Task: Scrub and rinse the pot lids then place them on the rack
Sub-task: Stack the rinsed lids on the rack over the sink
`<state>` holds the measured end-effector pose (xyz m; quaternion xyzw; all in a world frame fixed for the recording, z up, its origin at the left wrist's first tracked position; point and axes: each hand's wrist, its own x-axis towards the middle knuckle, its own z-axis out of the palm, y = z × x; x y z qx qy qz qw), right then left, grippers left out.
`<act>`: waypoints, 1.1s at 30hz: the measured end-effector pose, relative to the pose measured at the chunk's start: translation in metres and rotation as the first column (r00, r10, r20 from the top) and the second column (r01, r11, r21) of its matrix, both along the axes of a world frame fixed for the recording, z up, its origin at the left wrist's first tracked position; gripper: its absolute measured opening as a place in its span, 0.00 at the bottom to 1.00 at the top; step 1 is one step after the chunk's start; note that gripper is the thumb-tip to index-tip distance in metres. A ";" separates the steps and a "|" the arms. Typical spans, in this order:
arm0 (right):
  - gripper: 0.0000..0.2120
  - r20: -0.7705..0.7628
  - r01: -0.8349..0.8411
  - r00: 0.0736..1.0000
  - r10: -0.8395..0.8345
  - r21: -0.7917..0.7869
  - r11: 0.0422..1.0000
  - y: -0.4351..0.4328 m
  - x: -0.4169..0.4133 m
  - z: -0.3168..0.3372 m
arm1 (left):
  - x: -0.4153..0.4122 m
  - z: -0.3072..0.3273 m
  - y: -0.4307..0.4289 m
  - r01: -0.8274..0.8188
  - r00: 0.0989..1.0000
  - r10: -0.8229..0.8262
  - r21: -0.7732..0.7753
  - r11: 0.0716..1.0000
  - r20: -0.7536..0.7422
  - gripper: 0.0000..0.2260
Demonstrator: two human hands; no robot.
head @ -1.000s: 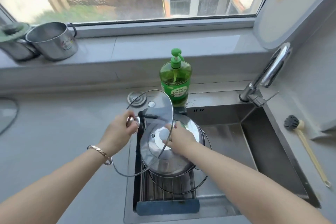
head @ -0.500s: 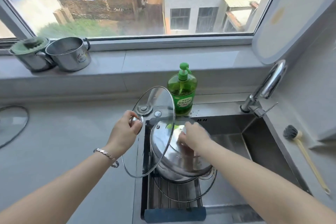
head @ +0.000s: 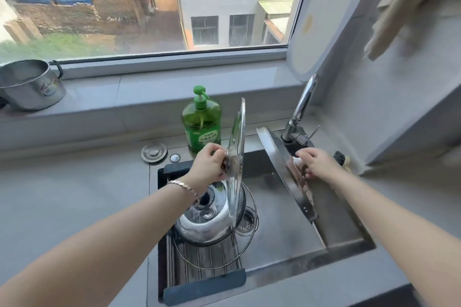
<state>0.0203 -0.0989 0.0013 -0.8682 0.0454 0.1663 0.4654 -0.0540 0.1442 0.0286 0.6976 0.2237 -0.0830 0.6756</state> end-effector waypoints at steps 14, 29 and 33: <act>0.10 -0.116 0.176 0.982 -0.149 0.273 0.946 -0.041 -0.012 -0.008 | -0.006 -0.012 -0.058 -0.025 0.997 0.011 -0.176 0.984 -0.080 0.07; 0.16 -0.200 0.182 0.971 -0.131 0.268 0.946 -0.018 -0.017 -0.005 | -0.013 -0.031 -0.037 -0.037 0.996 0.032 -0.046 0.998 -0.089 0.07; 0.17 -0.095 0.026 0.995 -0.016 0.106 0.994 0.007 -0.008 0.002 | -0.019 -0.023 0.006 -0.060 0.995 0.066 0.086 0.994 -0.070 0.06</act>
